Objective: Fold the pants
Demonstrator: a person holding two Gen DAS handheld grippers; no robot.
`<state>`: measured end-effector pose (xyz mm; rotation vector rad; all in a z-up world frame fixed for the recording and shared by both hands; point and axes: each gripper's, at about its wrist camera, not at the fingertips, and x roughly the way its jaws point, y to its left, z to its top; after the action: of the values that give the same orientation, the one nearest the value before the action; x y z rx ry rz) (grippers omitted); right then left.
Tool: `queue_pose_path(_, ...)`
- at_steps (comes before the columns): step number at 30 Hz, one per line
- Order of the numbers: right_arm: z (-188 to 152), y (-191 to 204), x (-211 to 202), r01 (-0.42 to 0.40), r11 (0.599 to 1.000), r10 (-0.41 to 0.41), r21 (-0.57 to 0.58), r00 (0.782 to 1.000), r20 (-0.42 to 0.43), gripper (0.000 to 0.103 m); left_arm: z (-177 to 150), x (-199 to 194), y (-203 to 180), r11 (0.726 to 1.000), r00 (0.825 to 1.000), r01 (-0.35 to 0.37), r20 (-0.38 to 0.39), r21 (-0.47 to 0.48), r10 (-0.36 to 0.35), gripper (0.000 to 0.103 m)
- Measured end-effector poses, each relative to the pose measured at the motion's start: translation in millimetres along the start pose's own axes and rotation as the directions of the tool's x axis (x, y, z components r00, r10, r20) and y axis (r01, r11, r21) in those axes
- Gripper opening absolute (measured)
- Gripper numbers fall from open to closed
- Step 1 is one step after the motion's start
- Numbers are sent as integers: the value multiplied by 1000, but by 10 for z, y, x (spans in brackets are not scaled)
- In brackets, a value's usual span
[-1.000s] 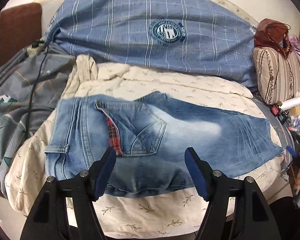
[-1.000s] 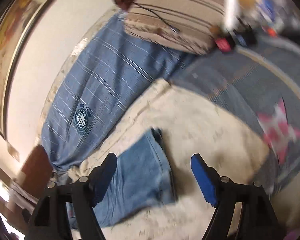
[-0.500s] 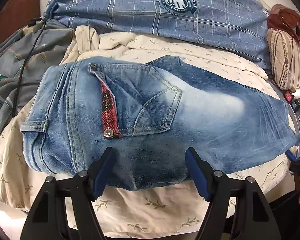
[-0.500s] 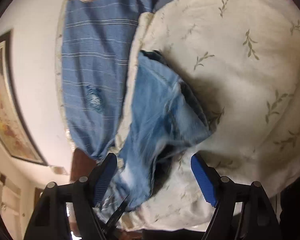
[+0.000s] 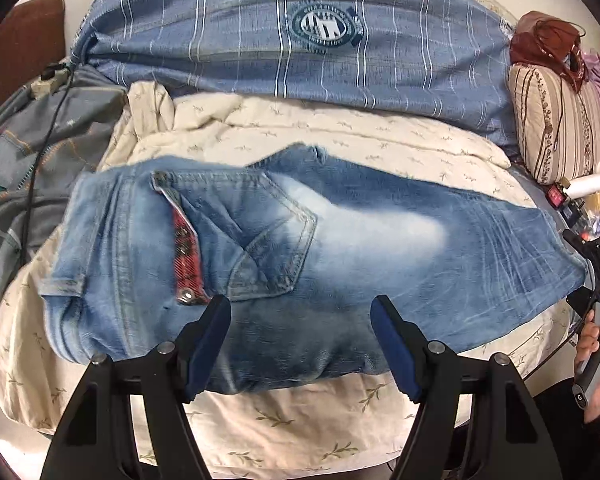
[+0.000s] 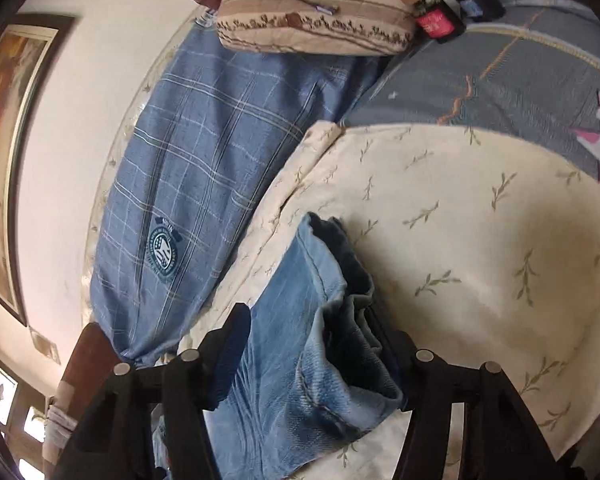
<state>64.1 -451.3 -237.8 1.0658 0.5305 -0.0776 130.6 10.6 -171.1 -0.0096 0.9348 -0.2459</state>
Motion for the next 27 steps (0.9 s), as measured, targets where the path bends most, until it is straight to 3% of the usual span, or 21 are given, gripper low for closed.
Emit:
queue_pose_path(2, 12, -85, 12, 58, 998, -58, 21, 998, -30, 61, -22, 74, 17, 1000, 1000, 3, -27, -14, -3, 73)
queue_pose_path(4, 33, -153, -85, 129, 991, -129, 25, 992, 4, 61, -54, 95, 34, 999, 999, 9, -46, -35, -10, 73)
queue_pose_path(6, 90, -205, -242, 148, 988, -150, 52, 988, 46, 62, -58, 48, 28, 999, 999, 14, -31, -40, -15, 73)
queue_pose_path(9, 123, -272, -429, 104, 992, -110, 76, 991, 82, 64, 10, -54, -34, 999, 1000, 22, 10, -36, -22, 73)
queue_pose_path(13, 20, -386, -487, 12, 988, -14, 151, 1000, 7, 65, 162, -59, -237, 999, 999, 42, 26, -1, -42, 73)
queue_pose_path(17, -72, -342, -568, -51, 989, 52, 137, 999, -3, 69, 325, 99, -532, 998, 998, 55, 24, 42, -56, 73)
queue_pose_path(24, -173, -305, -319, -95, 982, 111, 164, 990, -87, 73, 507, 613, -1017, 993, 993, 100, -67, 62, -96, 73)
queue_pose_path(27, -211, -297, -163, -47, 987, 65, 155, 991, -117, 73, 562, 763, -1199, 992, 993, 95, -82, 86, -88, 73)
